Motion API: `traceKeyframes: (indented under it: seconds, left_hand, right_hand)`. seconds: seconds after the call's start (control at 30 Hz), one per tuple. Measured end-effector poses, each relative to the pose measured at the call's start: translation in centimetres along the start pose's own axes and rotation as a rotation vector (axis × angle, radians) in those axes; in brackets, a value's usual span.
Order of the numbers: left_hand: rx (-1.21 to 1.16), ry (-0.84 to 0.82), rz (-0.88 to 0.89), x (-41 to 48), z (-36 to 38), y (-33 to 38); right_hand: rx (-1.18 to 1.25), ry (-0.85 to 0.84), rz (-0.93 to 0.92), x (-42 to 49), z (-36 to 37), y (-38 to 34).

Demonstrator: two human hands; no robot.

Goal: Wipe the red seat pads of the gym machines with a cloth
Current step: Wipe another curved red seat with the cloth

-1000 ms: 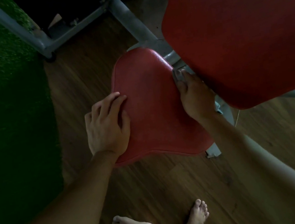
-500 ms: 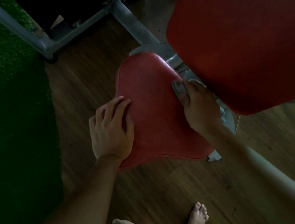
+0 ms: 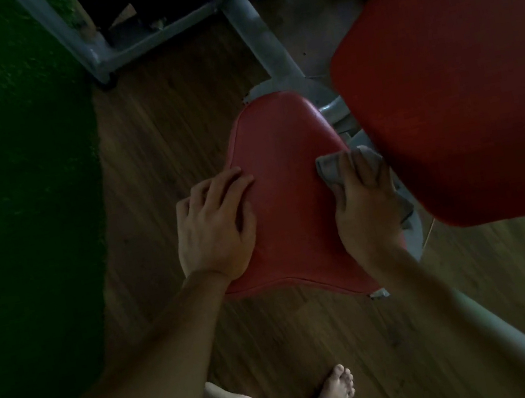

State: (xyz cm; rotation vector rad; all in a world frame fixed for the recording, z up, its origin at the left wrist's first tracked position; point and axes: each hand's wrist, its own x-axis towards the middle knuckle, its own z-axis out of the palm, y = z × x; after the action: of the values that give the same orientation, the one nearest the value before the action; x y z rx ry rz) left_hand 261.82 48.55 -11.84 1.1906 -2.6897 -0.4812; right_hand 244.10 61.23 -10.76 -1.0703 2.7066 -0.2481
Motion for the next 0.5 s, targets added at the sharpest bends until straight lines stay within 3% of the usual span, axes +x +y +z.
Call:
traceKeyframes:
  seconds: [0.17,0.4,0.5]
  left_hand:
    - [-0.016,0.007,-0.002,-0.1,0.0,-0.2]
    - [-0.023,0.017,-0.006,0.0,0.1,-0.1]
    - [-0.020,0.011,-0.008,0.1,0.0,-0.2]
  right_hand:
    - [0.012,0.050,-0.228,-1.8,1.3,-0.7]
    - [0.048,-0.023,-0.263,5.5,0.8,-2.1]
    - [0.161,-0.094,-0.148,10.7,0.5,-3.3]
